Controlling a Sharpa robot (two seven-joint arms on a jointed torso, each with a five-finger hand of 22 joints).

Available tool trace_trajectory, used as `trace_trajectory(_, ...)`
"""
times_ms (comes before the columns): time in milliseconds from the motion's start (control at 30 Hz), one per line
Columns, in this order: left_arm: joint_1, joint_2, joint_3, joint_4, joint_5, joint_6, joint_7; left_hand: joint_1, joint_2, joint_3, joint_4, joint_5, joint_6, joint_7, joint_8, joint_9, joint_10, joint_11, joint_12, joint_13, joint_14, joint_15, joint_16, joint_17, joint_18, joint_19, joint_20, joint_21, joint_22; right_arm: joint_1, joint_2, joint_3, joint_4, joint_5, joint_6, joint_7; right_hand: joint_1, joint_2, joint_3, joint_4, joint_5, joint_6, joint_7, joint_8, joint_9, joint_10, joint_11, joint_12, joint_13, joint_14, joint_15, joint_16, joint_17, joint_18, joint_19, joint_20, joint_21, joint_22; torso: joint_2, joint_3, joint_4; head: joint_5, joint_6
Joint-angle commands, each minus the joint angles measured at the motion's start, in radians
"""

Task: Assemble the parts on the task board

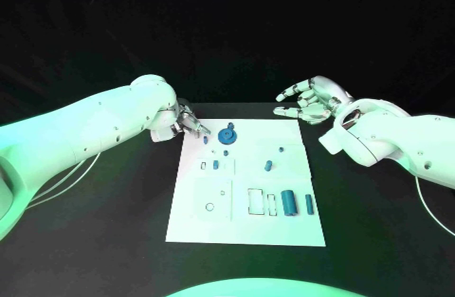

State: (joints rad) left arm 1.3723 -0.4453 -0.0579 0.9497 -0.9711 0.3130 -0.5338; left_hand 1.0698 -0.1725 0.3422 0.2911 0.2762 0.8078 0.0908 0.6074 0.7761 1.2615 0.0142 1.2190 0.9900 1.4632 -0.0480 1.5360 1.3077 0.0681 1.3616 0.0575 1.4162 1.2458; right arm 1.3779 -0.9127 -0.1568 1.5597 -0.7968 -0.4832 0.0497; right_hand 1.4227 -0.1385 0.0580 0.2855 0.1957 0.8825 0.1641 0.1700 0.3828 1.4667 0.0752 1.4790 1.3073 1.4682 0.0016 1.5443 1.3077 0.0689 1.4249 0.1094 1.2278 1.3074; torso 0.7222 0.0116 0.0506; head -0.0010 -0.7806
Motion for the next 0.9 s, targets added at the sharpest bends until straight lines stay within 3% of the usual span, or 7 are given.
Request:
trace_trajectory(33,-0.003,0.006,-0.001,-0.004,0.002,0.033,0.018,0.013,0.004,-0.007,-0.001,-0.005,0.009,0.001,-0.004,-0.002,0.004,0.004,0.004,0.001,0.088,0.007,0.005,0.206,0.005,0.003,0.007,0.002,0.001,0.0,0.001,0.0,0.002,-0.01,0.008,0.012,-0.007,-0.003,-0.003,0.001,-0.004,-0.006,-0.001,0.003,0.001,0.011,0.005,-0.003,0.167,0.082,0.003,-0.003,0.177,0.007,-0.003,-0.002,-0.005,0.044,0.0,0.0003,-0.0004,0.001,-0.001)
trace_trajectory(500,-0.015,0.022,-0.007,-0.021,0.008,0.037,0.028,0.036,0.017,-0.005,-0.003,-0.003,0.015,0.001,-0.009,-0.008,0.004,0.003,0.005,0.002,0.089,0.006,0.006,0.207,0.005,0.004,0.007,0.004,0.003,0.0,0.002,0.0,0.004,-0.01,0.008,0.012,-0.007,-0.003,-0.003,0.001,-0.004,-0.006,-0.001,0.003,0.001,0.011,0.005,-0.003,0.167,0.082,0.003,-0.003,0.177,0.007,-0.003,-0.002,-0.005,0.044,0.0,0.0012,-0.0004,-0.004,-0.001)
trace_trajectory(900,-0.017,0.022,-0.008,-0.023,0.011,0.003,0.038,0.059,0.038,0.001,-0.004,-0.002,0.021,-0.001,-0.014,-0.013,0.006,0.002,0.008,0.006,0.089,0.005,0.006,0.208,0.004,0.004,0.008,0.004,0.005,0.0,0.002,0.0,0.003,-0.01,0.009,0.01,-0.007,-0.003,-0.003,0.001,-0.004,-0.006,-0.001,0.003,0.001,0.011,0.005,-0.003,0.167,0.082,0.003,-0.003,0.177,0.007,-0.003,-0.002,-0.005,0.044,-0.001,0.0011,0.0002,-0.005,-0.004)
